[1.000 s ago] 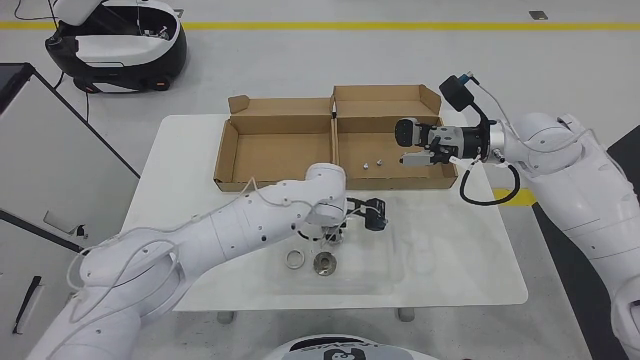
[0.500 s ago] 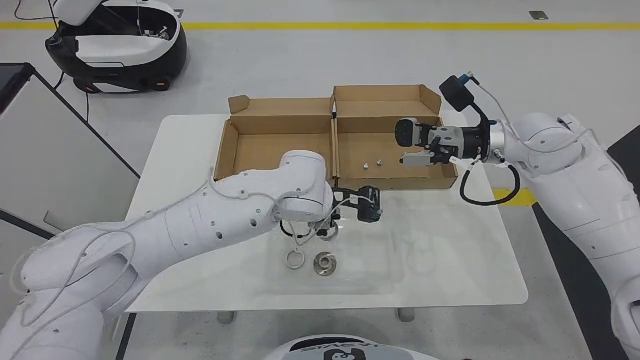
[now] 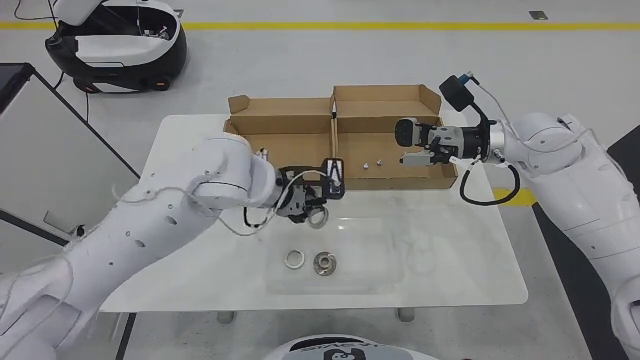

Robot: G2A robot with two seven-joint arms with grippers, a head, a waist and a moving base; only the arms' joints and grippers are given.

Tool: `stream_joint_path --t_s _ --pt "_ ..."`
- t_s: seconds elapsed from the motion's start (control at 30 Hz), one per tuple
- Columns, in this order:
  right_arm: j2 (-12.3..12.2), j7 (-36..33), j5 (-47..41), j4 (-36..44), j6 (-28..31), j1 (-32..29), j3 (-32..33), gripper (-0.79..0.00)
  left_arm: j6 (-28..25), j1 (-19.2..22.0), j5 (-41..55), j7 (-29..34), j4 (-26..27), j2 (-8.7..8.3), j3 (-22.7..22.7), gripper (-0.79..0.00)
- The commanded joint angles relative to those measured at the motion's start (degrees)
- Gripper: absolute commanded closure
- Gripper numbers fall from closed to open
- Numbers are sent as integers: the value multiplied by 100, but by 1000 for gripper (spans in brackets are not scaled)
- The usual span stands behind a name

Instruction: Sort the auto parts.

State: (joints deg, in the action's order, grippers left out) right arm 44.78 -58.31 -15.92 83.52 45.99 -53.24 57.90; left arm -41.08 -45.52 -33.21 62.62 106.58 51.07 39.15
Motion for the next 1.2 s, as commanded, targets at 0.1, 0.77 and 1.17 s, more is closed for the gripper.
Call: stream_joint_path --t_s 0.1,0.77,1.17 --pt "0 0 0 0 0 0 0 -785 -919 -613 315 -924 -112 -303 889 0" --pt "0 0 0 0 0 0 0 -785 -1692 -1193 388 -2008 -105 -545 1664 0" --pt "0 0 0 0 0 0 0 -785 -1692 -1453 1785 -3454 -303 -657 1864 0"
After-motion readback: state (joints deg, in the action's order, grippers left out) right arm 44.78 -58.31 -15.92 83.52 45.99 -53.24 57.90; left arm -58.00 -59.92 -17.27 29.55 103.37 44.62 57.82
